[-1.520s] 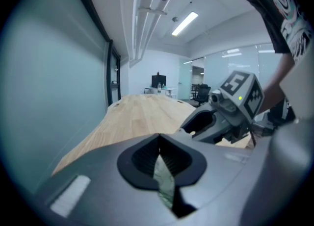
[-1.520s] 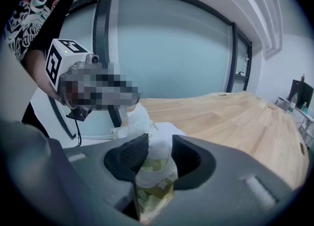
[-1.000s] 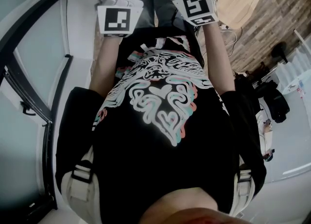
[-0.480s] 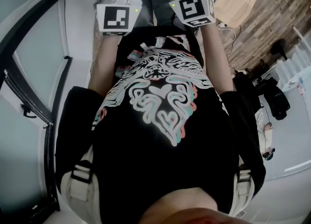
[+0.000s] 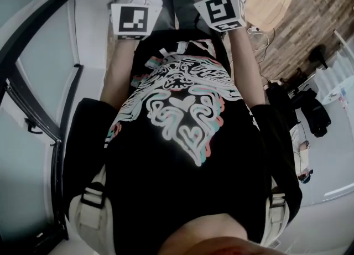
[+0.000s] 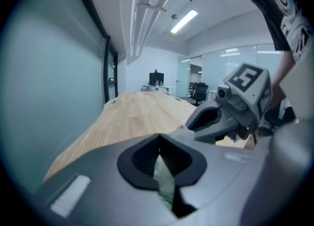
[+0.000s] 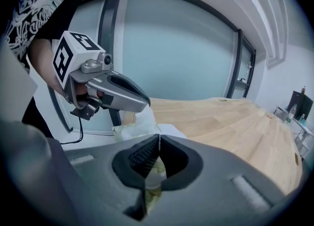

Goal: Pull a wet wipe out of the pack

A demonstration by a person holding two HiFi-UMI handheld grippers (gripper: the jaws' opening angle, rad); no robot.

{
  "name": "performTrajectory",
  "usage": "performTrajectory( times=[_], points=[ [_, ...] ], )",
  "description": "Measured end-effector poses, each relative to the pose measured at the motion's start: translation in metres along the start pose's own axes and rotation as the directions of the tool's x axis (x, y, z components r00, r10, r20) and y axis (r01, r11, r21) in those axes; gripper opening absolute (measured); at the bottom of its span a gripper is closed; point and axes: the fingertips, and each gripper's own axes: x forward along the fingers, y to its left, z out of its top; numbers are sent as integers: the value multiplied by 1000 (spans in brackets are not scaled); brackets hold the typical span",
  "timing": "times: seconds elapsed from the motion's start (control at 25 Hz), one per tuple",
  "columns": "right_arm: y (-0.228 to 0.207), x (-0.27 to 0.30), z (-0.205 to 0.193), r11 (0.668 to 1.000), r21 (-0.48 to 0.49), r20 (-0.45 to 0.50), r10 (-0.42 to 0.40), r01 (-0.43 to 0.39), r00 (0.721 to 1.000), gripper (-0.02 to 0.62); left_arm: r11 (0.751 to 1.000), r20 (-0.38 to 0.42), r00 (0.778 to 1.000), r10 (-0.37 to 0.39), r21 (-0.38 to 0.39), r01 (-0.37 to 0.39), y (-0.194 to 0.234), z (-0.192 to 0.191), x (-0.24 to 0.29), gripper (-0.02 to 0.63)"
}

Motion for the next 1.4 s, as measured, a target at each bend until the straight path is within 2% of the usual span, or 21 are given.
performTrajectory(
  times=[0.12, 0.4, 1.4],
  points=[
    [1, -1, 1, 1000, 16, 7, -1, 1, 1000, 3, 999, 9, 1000, -14, 46, 14, 0, 0, 0, -12],
    [1, -1, 8, 1000, 26, 37, 3, -4, 999, 3, 999, 11, 1000, -20, 27, 19, 0, 1, 0, -11],
    [-7, -8, 19, 999, 32, 40, -14, 13, 999, 3, 999, 18, 1000, -20, 31, 20, 6, 9, -7, -12]
  ],
)
